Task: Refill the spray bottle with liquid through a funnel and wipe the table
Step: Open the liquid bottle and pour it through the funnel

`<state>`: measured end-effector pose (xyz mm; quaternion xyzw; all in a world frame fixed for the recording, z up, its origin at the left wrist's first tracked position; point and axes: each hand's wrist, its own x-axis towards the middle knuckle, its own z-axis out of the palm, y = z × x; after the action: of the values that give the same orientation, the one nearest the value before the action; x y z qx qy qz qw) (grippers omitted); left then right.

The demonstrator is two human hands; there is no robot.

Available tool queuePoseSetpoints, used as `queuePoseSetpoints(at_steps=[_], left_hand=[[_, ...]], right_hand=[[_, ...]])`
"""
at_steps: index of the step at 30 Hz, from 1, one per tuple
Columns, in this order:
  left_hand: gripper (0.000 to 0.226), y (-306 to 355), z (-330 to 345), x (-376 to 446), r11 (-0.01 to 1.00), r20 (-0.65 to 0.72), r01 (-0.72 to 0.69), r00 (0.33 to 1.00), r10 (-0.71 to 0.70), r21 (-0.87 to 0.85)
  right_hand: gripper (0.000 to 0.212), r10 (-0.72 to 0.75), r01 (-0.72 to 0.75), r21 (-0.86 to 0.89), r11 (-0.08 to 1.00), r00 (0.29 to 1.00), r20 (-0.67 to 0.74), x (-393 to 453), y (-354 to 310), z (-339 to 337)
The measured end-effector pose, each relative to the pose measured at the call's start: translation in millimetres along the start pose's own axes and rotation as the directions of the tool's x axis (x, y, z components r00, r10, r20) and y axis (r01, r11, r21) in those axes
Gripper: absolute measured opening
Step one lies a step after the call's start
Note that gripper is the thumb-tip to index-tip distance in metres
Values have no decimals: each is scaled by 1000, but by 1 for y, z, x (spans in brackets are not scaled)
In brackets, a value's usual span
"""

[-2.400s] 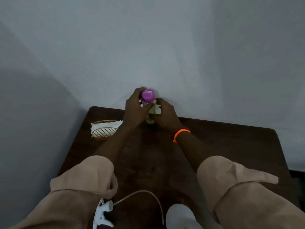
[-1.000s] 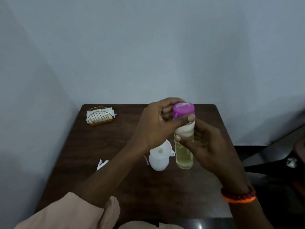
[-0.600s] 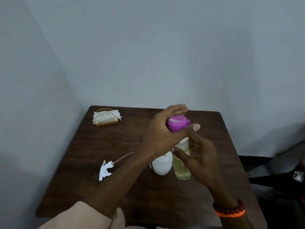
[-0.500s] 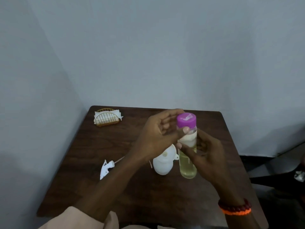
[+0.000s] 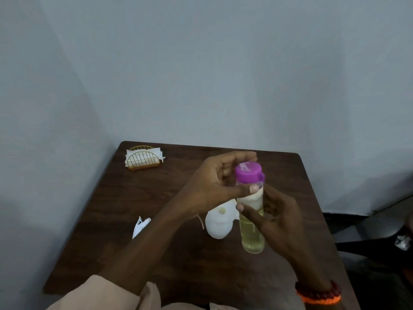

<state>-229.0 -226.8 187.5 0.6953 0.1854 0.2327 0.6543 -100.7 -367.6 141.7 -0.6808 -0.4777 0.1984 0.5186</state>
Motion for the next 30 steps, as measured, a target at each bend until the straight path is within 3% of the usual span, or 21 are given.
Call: queuePoseSetpoints(at_steps=[4, 11, 21, 25, 28, 30], left_hand=[[56, -2, -9, 5, 1000, -75, -5, 997, 5, 7], [55, -5, -2, 15, 999, -31, -31, 999, 33, 45], [47, -14, -13, 14, 982, -305, -60, 946, 113, 180], [57, -63, -28, -25, 898, -404, 101, 910, 90, 429], [49, -135, -28, -73, 847, -514, 234, 856, 53, 477], [52, -184, -29, -100, 759, -483, 328, 875, -21, 563]], right_hand=[[45, -23, 23, -33, 999, 1000, 11, 6, 1, -11], [36, 8, -9, 12, 1000, 996, 84, 6, 3, -4], [40, 18, -18, 2, 1000, 998, 53, 11, 22, -11], [40, 53, -53, 1, 999, 998, 32, 7, 26, -15], [42, 97, -98, 27, 995, 995, 21, 2, 34, -17], [43, 131, -132, 49, 990, 991, 13, -3, 35, -20]])
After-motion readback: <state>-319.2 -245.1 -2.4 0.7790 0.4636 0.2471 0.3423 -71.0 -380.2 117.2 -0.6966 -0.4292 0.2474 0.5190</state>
